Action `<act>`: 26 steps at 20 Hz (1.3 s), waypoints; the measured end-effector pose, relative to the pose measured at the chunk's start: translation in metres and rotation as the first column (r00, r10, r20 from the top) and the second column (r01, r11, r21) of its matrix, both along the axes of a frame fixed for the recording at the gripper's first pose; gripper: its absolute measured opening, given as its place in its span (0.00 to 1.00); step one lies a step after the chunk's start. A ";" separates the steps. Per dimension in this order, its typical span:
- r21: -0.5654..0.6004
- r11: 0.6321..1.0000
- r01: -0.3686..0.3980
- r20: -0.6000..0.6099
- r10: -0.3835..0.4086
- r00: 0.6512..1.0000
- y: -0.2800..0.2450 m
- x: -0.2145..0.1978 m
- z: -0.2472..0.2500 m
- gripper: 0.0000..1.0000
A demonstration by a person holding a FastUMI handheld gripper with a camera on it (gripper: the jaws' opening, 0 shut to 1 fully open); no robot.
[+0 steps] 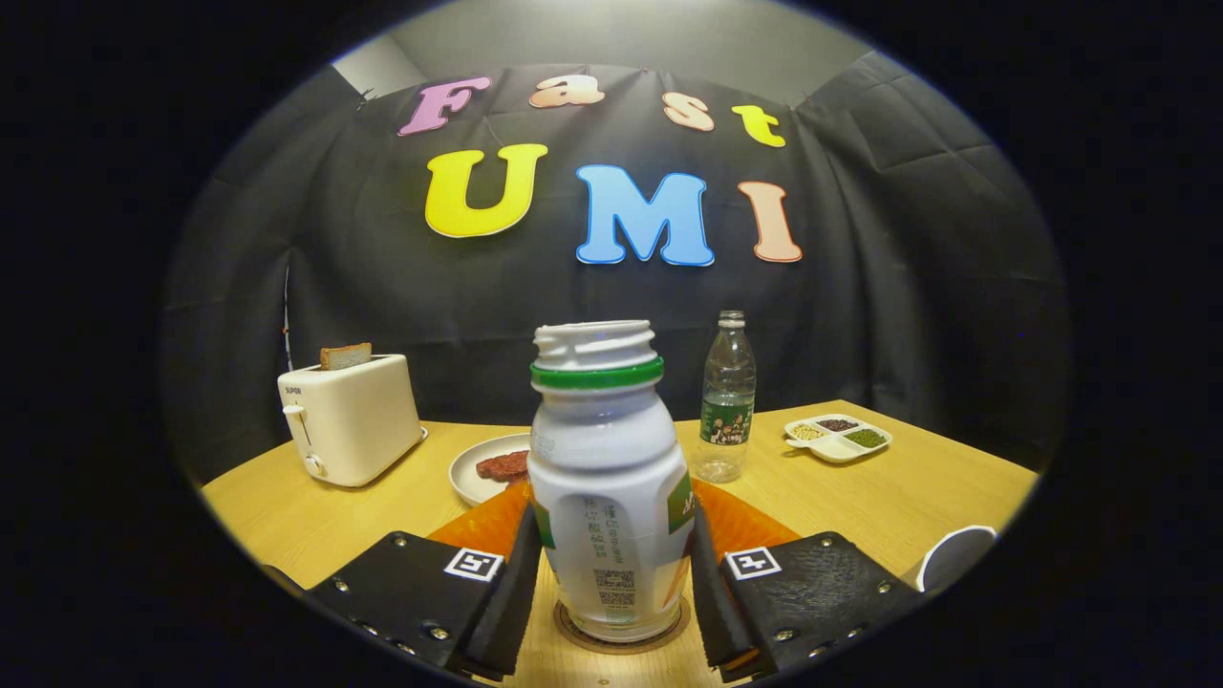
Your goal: Take the bottle from table, then pour the juice into the cup, finally place the bottle on the coaster
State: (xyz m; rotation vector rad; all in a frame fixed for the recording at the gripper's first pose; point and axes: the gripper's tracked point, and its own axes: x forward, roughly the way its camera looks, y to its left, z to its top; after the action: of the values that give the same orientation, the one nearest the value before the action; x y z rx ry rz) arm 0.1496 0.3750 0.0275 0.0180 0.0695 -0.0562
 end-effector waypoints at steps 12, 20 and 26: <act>0.045 0.999 0.001 -0.010 0.000 1.000 -0.005 0.006 -0.015 0.70; 0.041 0.999 -0.014 0.021 0.014 1.000 -0.004 0.002 -0.016 0.70; 0.043 0.999 -0.024 0.029 0.023 0.999 -0.004 0.002 -0.015 0.75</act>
State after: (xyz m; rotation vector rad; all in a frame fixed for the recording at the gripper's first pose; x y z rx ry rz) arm 0.1516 0.3710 0.0125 0.0610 0.0421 -0.0306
